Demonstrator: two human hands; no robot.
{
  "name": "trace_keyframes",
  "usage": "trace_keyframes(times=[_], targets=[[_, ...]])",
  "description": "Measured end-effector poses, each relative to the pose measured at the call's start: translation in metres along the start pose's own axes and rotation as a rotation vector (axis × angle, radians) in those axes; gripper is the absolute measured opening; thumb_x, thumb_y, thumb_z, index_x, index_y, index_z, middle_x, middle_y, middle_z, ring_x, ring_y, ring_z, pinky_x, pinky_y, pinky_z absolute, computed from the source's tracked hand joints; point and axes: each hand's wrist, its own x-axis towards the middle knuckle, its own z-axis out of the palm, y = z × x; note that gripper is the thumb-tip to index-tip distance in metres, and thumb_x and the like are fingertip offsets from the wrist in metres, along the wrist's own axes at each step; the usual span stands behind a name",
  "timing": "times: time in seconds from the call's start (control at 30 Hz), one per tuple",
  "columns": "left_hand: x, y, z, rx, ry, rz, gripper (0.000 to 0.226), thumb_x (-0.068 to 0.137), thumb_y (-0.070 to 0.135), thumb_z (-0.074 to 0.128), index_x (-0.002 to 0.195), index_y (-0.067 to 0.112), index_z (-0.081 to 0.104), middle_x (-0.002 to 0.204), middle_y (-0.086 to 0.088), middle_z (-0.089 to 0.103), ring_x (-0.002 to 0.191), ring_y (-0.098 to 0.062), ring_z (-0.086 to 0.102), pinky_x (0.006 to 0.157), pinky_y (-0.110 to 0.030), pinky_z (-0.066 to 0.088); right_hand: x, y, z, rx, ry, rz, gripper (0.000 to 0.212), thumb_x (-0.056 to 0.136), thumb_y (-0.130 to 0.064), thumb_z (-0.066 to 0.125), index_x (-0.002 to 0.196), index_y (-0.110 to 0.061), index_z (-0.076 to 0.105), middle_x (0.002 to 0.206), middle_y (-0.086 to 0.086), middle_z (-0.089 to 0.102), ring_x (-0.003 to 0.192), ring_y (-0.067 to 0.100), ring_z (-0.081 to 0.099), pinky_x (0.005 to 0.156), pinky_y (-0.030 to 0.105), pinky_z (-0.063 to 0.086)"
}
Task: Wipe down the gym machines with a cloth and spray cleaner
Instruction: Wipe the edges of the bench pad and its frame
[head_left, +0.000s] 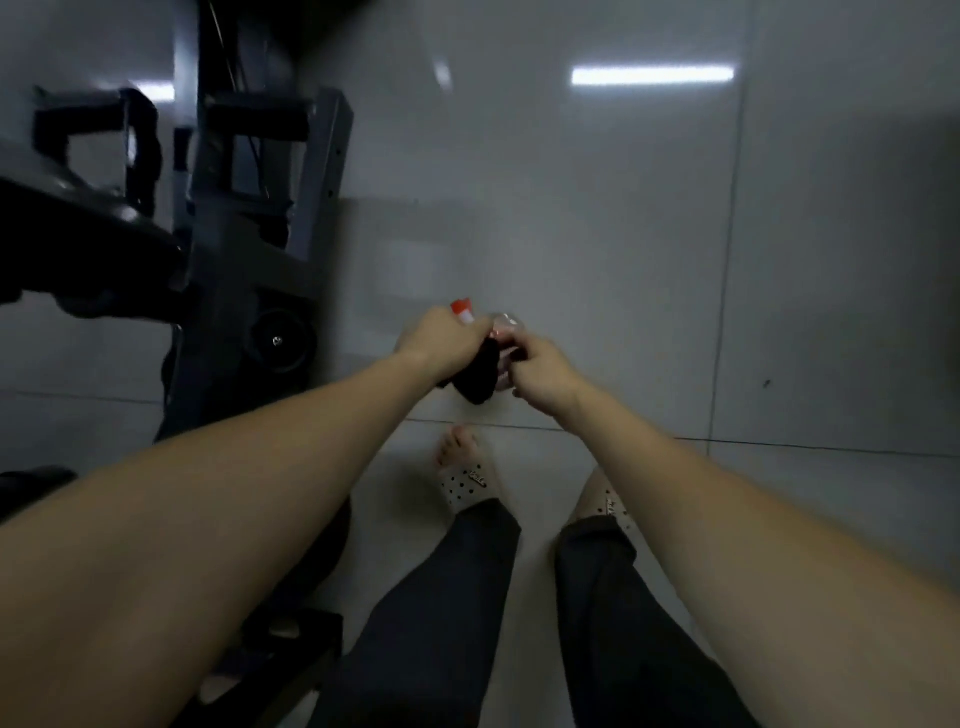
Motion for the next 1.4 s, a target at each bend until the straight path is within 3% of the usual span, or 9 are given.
trace_keyframes(times=[0.1, 0.2, 0.3, 0.4, 0.5, 0.7, 0.83, 1.0, 1.4], targets=[[-0.077, 0.043, -0.023, 0.098, -0.063, 0.122, 0.062, 0.097, 0.056, 0.056, 0.058, 0.007, 0.058, 0.061, -0.015, 0.065, 0.060, -0.032, 0.068, 0.051, -0.028, 0.047, -0.077, -0.015, -0.035, 0.017, 0.099, -0.091, 0.043, 0.079, 0.015, 0.042, 0.104, -0.014, 0.061, 0.080, 0.003, 0.060, 0.073, 0.022, 0.057, 0.068, 0.031, 0.050], [-0.169, 0.107, -0.054, 0.196, -0.115, 0.206, 0.057, 0.094, 0.052, 0.058, 0.055, 0.011, 0.056, 0.056, -0.006, 0.062, 0.057, -0.025, 0.064, 0.051, -0.027, 0.043, -0.184, -0.061, -0.095, -0.036, 0.156, -0.140, 0.046, 0.079, -0.005, 0.060, 0.122, -0.022, 0.061, 0.098, 0.000, 0.064, 0.089, 0.022, 0.064, 0.077, 0.026, 0.056], [-0.254, 0.176, -0.085, 0.277, -0.187, 0.319, 0.053, 0.095, 0.048, 0.056, 0.054, 0.014, 0.054, 0.052, 0.001, 0.054, 0.050, -0.016, 0.053, 0.050, -0.024, 0.038, -0.292, -0.116, -0.158, -0.159, 0.230, -0.236, 0.076, 0.074, -0.040, 0.072, 0.144, -0.019, 0.051, 0.120, -0.003, 0.053, 0.108, 0.013, 0.058, 0.088, 0.010, 0.044], [-0.318, 0.243, -0.102, 0.315, -0.245, 0.413, 0.051, 0.099, 0.046, 0.054, 0.059, 0.014, 0.060, 0.060, -0.003, 0.057, 0.058, -0.019, 0.054, 0.063, -0.028, 0.043, -0.370, -0.156, -0.219, -0.374, 0.201, -0.283, 0.111, 0.056, -0.070, 0.058, 0.154, -0.023, 0.036, 0.139, -0.004, 0.041, 0.129, 0.007, 0.041, 0.107, 0.016, 0.029], [-0.377, 0.307, -0.110, 0.366, -0.272, 0.535, 0.047, 0.099, 0.045, 0.055, 0.073, 0.010, 0.071, 0.069, -0.004, 0.064, 0.065, -0.018, 0.059, 0.069, -0.029, 0.047, -0.435, -0.182, -0.259, -0.445, 0.251, -0.306, 0.105, 0.061, -0.059, 0.071, 0.155, -0.033, 0.031, 0.152, -0.008, 0.037, 0.137, 0.014, 0.043, 0.114, 0.032, 0.038], [-0.465, 0.417, -0.106, 0.495, -0.246, 0.770, 0.043, 0.098, 0.045, 0.056, 0.071, 0.013, 0.069, 0.079, -0.005, 0.069, 0.075, -0.020, 0.066, 0.074, -0.029, 0.051, -0.502, -0.191, -0.316, -0.273, 0.471, -0.437, 0.098, 0.060, -0.048, 0.084, 0.146, -0.040, 0.038, 0.141, -0.008, 0.045, 0.116, 0.012, 0.063, 0.095, 0.044, 0.056], [-0.497, 0.473, -0.110, 0.591, -0.216, 0.889, 0.046, 0.096, 0.049, 0.053, 0.070, 0.014, 0.067, 0.078, -0.002, 0.069, 0.076, -0.019, 0.065, 0.073, -0.030, 0.052, -0.524, -0.209, -0.338, -0.265, 0.706, -0.488, 0.094, 0.071, -0.029, 0.087, 0.148, -0.028, 0.034, 0.141, -0.005, 0.041, 0.101, 0.001, 0.062, 0.084, 0.015, 0.054], [-0.505, 0.547, -0.119, 0.666, -0.258, 0.994, 0.052, 0.097, 0.052, 0.053, 0.084, 0.006, 0.074, 0.086, -0.010, 0.070, 0.079, -0.023, 0.065, 0.076, -0.034, 0.053, -0.524, -0.238, -0.378, -0.341, 0.982, -0.543, 0.078, 0.073, -0.027, 0.073, 0.141, -0.033, 0.036, 0.129, -0.012, 0.047, 0.102, 0.014, 0.064, 0.077, 0.044, 0.059], [-0.450, 0.690, -0.106, 0.666, -0.565, 1.015, 0.041, 0.095, 0.056, 0.061, 0.084, 0.018, 0.070, 0.079, 0.000, 0.070, 0.065, -0.010, 0.068, 0.059, -0.021, 0.051, -0.486, -0.279, -0.458, -0.025, 1.208, -0.390, 0.071, 0.073, -0.020, 0.072, 0.136, -0.031, 0.041, 0.132, -0.011, 0.048, 0.115, 0.010, 0.059, 0.092, 0.034, 0.056]])
